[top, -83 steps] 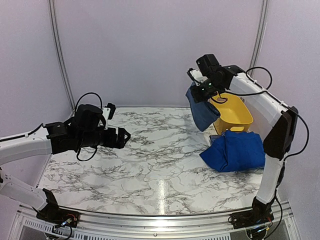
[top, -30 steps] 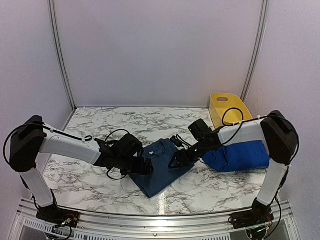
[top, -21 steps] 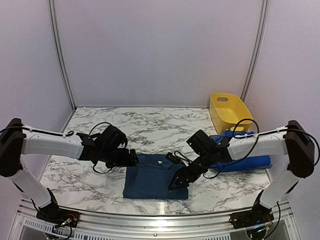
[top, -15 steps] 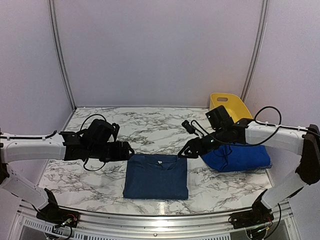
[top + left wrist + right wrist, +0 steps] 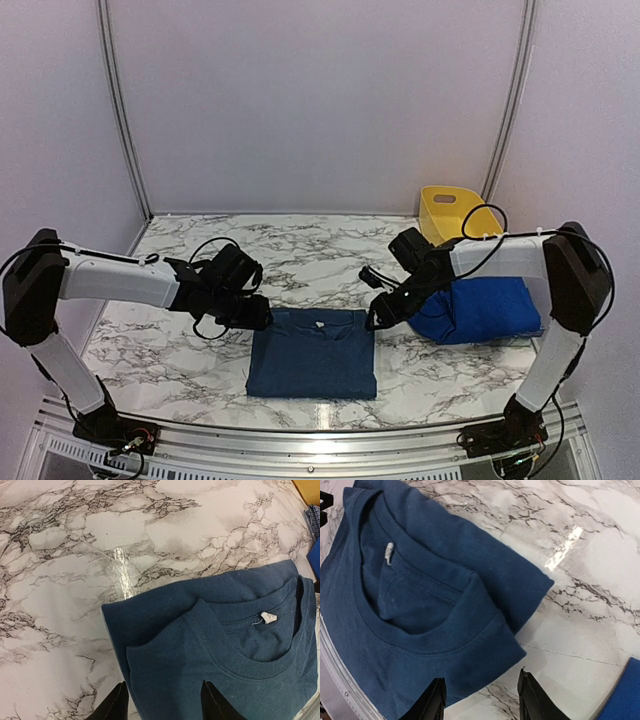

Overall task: Fold and stack the mixed laundry pile
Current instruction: Adjust the square-folded T-shirt at the center of the board, then pick up the square-folded T-shirt from the center of the board, then place the square-folded T-shirt at the corner of the board.

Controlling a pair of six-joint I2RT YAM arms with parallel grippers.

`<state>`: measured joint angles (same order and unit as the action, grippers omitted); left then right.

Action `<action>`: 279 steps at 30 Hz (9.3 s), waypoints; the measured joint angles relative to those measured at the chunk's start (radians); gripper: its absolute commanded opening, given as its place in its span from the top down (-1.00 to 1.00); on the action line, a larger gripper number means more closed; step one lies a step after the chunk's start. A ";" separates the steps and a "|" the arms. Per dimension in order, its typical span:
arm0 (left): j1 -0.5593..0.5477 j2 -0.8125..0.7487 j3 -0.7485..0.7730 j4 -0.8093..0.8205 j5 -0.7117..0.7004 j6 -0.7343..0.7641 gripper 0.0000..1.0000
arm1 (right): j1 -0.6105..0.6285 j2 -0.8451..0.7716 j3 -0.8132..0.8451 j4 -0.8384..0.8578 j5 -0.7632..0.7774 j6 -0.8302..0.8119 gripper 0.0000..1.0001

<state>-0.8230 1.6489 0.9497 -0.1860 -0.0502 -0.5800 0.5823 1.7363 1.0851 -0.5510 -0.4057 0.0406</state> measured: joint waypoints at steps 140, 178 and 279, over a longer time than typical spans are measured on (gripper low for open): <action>-0.447 0.286 0.311 0.253 -0.028 0.518 1.00 | -0.093 -0.364 -0.556 0.612 -0.426 0.957 -0.77; -0.409 0.043 0.183 0.268 -0.144 0.454 -0.98 | 0.037 -0.032 -0.122 0.259 -0.206 0.747 1.00; -0.161 0.013 0.164 0.061 0.073 0.536 -0.98 | -0.569 -0.365 0.042 -0.327 0.816 -0.204 1.00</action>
<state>-0.9844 1.6619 1.1137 -0.1246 0.0227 -0.0444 0.0132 1.3716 1.1271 -0.8776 0.4103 -0.1638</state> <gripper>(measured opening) 0.989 0.008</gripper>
